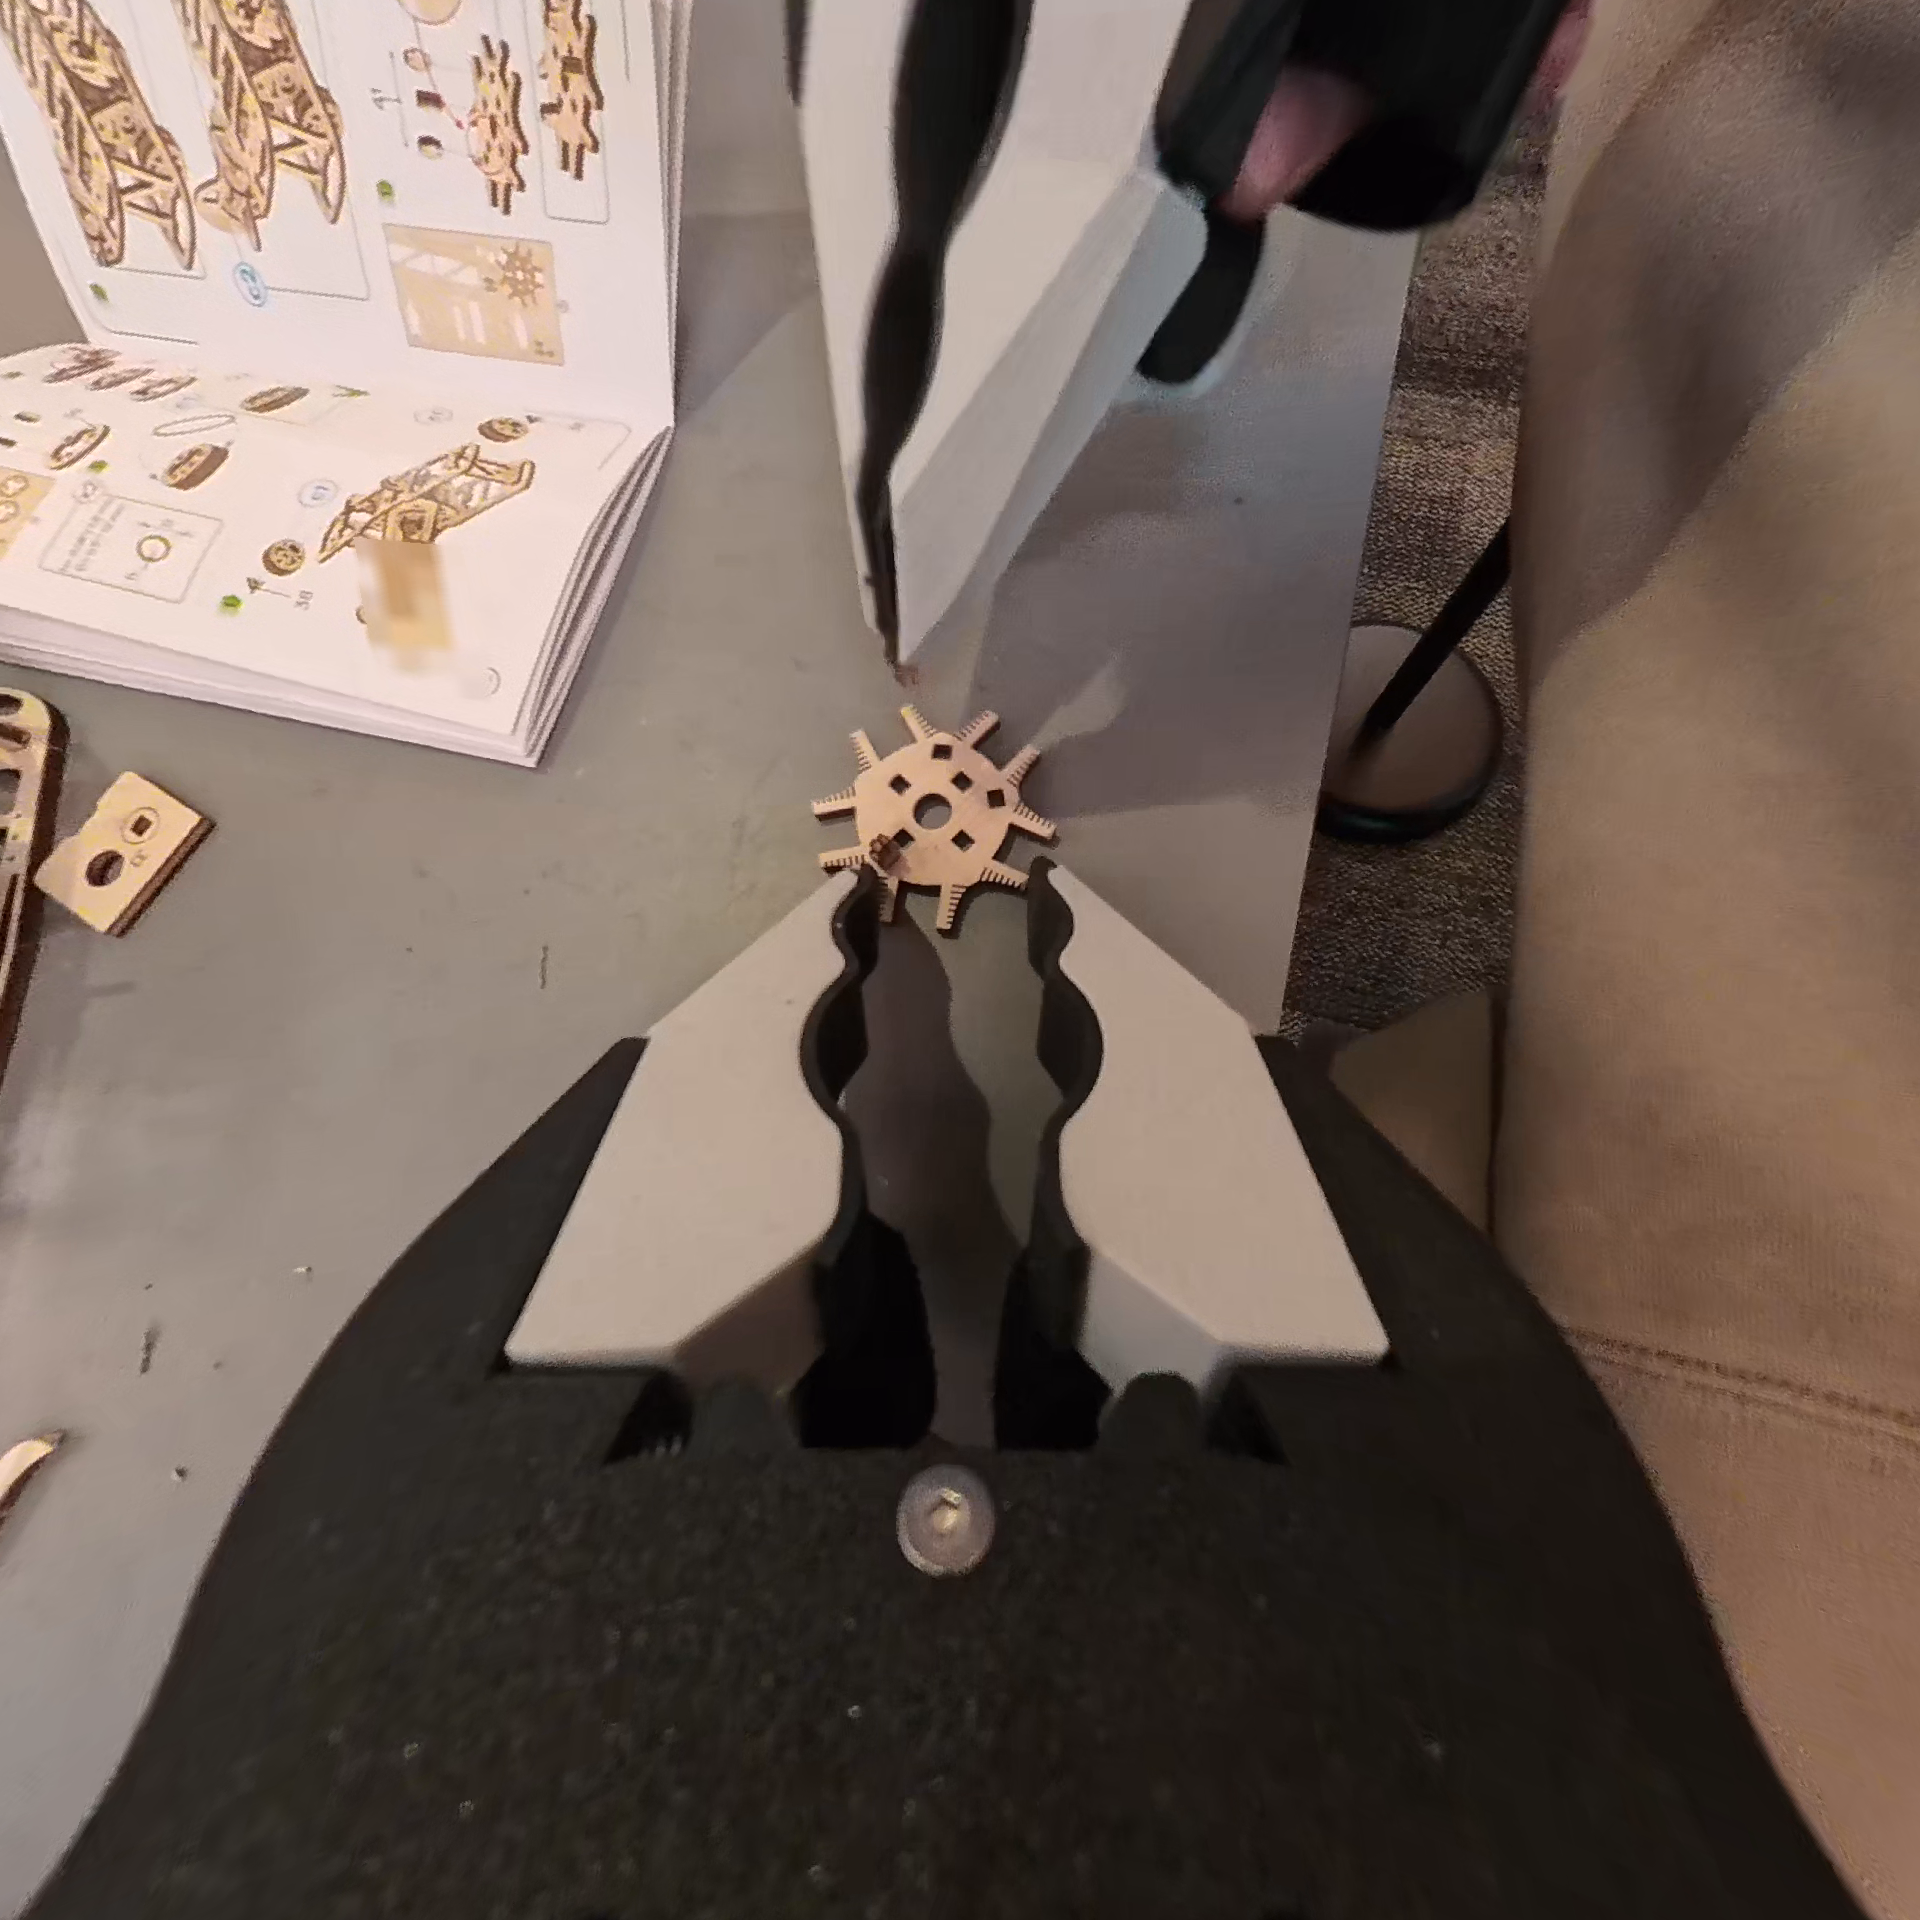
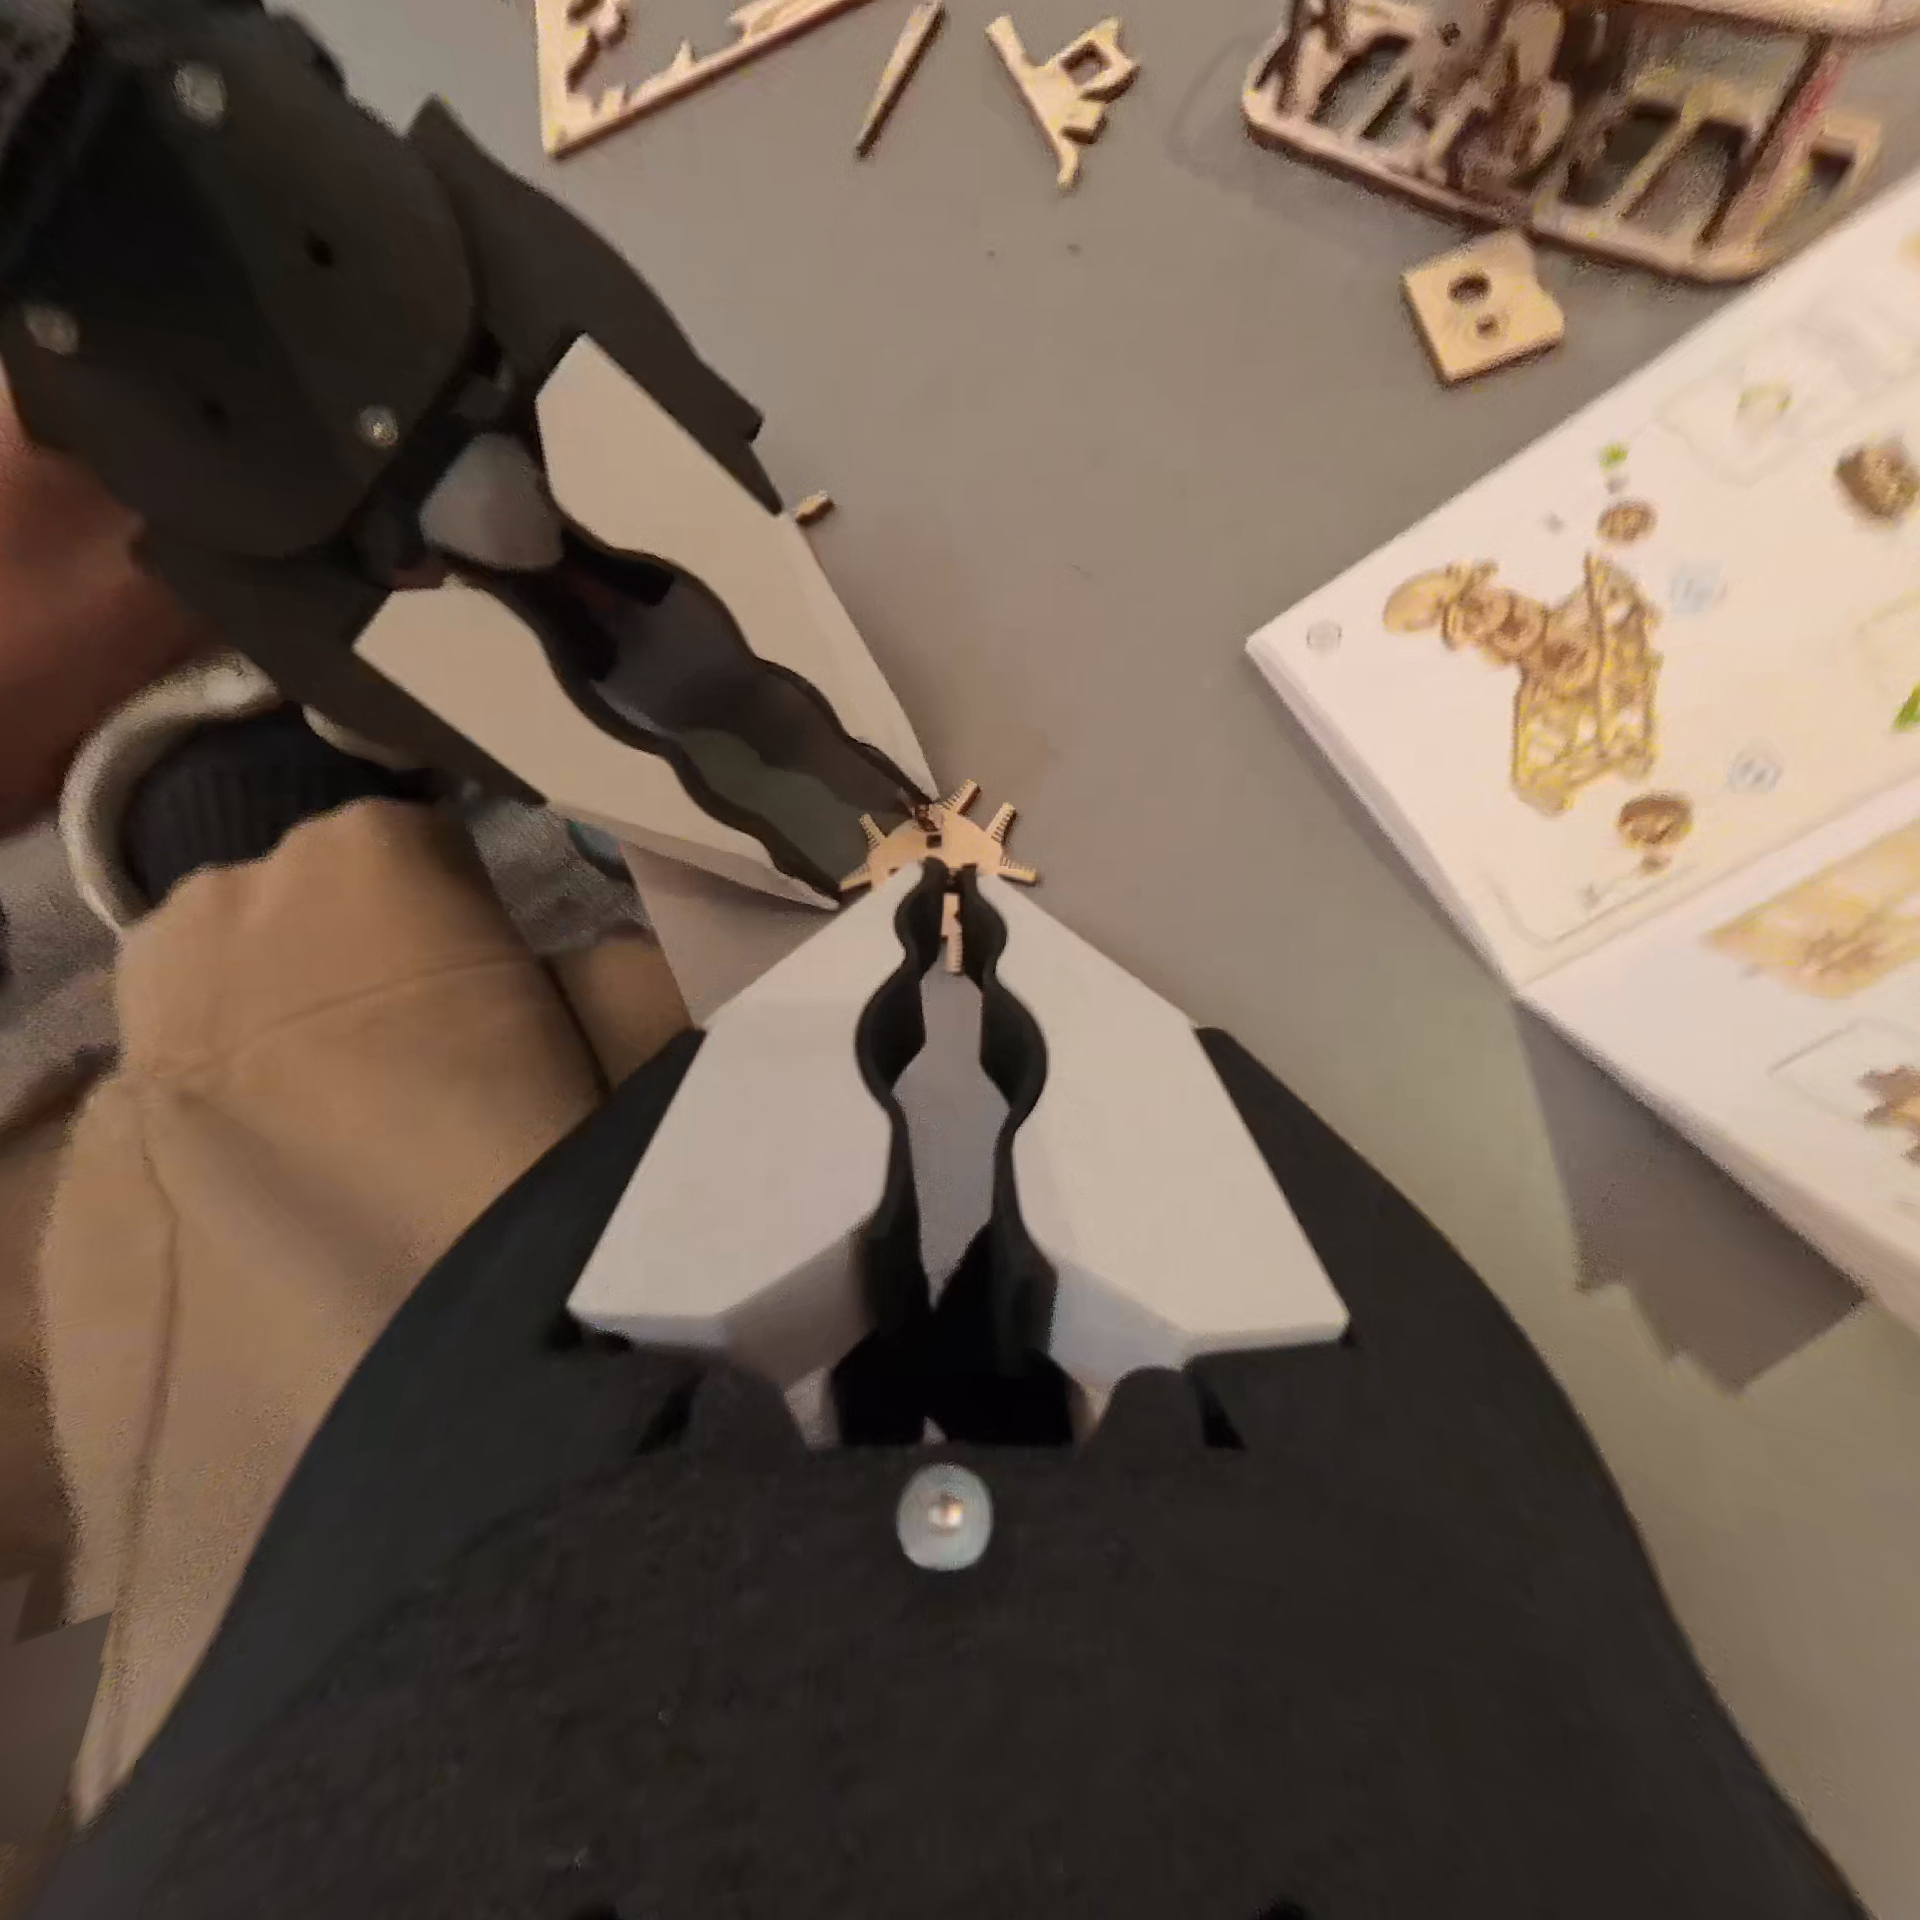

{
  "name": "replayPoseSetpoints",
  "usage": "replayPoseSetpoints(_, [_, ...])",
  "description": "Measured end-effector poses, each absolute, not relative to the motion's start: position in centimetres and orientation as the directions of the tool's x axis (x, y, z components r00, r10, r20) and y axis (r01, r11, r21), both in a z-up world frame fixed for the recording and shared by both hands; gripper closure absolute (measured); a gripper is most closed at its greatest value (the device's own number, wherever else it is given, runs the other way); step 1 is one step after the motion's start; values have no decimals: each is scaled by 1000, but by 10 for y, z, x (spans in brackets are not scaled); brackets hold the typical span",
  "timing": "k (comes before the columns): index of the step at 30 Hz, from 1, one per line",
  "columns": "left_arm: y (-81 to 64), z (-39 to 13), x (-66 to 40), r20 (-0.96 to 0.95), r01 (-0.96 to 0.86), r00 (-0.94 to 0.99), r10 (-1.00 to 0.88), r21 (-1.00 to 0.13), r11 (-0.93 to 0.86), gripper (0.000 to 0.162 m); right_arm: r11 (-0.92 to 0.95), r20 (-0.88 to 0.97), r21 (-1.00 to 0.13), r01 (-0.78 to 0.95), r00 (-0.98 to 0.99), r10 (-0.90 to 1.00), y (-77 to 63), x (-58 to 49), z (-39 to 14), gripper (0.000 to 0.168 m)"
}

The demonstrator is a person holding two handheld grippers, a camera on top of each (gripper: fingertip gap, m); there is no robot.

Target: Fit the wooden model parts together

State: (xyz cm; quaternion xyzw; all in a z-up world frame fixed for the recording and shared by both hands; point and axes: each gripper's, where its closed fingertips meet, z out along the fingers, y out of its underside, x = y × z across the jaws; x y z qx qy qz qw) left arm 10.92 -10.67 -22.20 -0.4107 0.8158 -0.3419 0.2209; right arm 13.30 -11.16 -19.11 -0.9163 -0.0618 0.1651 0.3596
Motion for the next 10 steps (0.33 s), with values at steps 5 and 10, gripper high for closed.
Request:
replayPoseSetpoints(5, [-107, -222, 105, -77, -504, -595, -800, -740, 446, 136, -572, -32, -712, 408, 794, 607, -118, 123, -188, 166])
replayPoseSetpoints(10, [-107, -222, 105, -93, -497, -593, -800, -739, 455, 136, -618, -170, -709, 338, 769, 616, -112, 131, -199, 166])
